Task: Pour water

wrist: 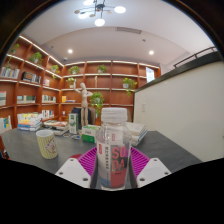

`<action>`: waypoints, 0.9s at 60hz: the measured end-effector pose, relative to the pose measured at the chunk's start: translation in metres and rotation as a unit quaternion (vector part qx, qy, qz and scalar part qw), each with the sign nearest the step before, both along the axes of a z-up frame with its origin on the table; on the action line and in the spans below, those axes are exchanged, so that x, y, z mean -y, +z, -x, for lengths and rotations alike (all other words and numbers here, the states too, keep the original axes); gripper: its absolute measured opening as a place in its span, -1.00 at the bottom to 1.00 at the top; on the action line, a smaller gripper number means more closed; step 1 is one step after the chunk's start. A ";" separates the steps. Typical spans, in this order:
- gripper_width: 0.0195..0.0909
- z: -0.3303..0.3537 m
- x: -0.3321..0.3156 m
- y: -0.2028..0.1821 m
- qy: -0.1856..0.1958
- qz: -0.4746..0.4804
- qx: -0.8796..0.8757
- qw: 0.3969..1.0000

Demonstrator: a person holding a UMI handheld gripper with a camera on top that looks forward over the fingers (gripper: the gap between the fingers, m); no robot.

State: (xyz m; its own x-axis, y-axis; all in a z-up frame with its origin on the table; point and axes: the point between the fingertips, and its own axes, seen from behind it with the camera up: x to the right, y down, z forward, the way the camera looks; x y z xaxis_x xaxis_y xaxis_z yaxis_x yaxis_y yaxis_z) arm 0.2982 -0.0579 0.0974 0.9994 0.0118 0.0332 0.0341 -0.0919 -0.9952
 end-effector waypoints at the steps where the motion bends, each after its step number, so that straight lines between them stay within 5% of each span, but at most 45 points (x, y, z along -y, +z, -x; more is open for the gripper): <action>1: -0.21 0.000 0.000 0.000 0.000 0.000 0.001 1.000; 11: -0.65 0.000 0.004 0.005 -0.003 -0.009 0.007 1.000; 32: -0.66 0.043 -0.015 0.009 0.034 0.009 0.181 0.983; 54: -0.65 0.130 -0.083 0.042 0.089 -0.039 0.621 0.777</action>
